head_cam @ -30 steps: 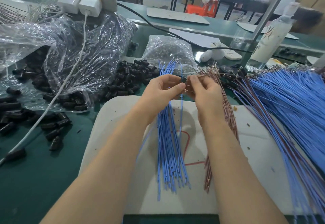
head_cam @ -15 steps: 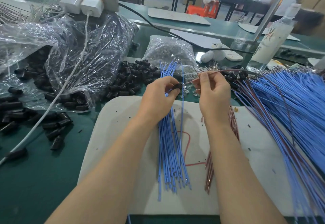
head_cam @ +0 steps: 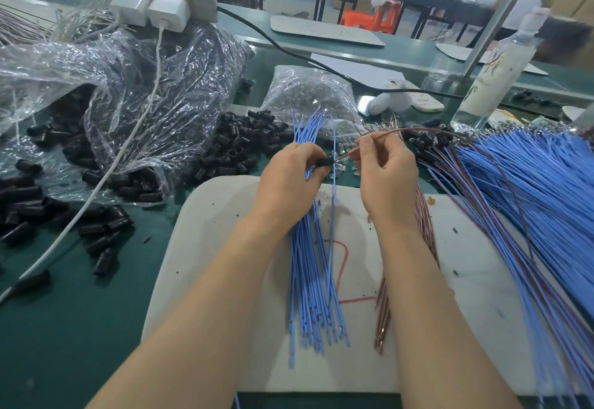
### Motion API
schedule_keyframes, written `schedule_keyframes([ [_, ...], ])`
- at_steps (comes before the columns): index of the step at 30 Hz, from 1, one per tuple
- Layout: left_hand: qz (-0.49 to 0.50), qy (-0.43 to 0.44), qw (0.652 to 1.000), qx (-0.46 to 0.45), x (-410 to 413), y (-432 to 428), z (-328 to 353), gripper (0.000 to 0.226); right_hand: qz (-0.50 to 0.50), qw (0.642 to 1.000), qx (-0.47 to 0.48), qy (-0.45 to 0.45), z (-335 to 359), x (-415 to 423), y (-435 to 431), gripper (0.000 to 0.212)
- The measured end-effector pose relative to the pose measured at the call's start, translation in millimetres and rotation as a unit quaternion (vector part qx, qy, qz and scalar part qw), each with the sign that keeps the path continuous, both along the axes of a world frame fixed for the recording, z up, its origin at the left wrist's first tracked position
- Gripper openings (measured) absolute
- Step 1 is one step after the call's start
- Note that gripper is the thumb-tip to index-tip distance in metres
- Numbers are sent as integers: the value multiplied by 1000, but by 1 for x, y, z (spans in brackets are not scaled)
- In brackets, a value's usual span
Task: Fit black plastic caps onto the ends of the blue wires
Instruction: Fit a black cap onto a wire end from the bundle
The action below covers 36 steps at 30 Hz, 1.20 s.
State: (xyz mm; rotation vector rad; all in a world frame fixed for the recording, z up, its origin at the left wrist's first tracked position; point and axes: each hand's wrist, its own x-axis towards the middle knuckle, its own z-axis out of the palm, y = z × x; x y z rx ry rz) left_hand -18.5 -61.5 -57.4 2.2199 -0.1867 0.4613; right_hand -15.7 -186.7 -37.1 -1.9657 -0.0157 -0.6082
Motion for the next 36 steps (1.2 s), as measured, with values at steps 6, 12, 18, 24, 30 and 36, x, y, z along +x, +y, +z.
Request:
schedule_keyframes([
  [6, -12, -6, 1000, 7, -3, -2, 3, 11, 6, 1000, -25, 6, 0, -1, 1, 14],
  [12, -12, -29, 999, 11, -4, -1, 3, 12, 18, 999, -33, 39, -1, 2, -2, 16],
  [18, -13, -24, 1000, 6, -3, -2, 1, 11, 43, 997, 16, 63, -1, 2, -1, 19],
  [24, -12, -23, 1000, 6, -2, -2, 1, 12, 32, 996, -26, 75, -3, 3, 0, 12],
  [30, -5, -38, 999, 21, -2, -2, 1, 11, 36, 994, -52, 91, -3, 4, -3, 16],
  [36, -13, -4, 1000, 2, -2, -3, 0, 12, 52, 994, 8, 95, -5, 6, -2, 12],
])
